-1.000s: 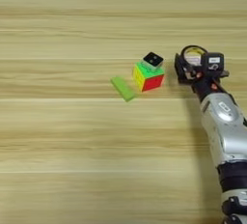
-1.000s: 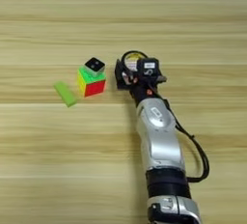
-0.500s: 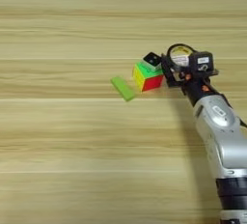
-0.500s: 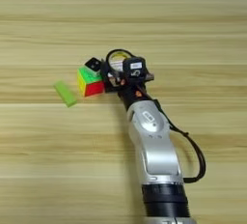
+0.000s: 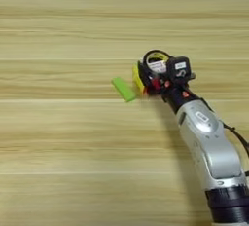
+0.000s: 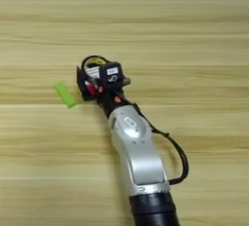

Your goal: Move the objects on the table

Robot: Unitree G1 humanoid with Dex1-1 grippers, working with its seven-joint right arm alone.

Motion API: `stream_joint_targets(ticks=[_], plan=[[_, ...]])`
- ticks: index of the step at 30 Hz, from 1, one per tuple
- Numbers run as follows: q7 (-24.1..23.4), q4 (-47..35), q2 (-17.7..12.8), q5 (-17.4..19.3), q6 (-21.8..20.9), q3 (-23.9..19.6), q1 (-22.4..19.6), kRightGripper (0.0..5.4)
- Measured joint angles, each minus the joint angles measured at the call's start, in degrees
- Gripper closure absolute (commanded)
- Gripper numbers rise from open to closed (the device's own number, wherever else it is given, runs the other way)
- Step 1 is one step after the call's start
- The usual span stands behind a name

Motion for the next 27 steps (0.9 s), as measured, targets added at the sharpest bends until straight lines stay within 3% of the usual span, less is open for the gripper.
stream_joint_targets(ticks=[15, 27], plan=[[1.7, 0.4, 2.8, -2.2, 1.0, 9.0, 0.8, 1.37], [3.8, 8.7, 3.9, -2.2, -0.3, 9.4, -1.4, 1.37]])
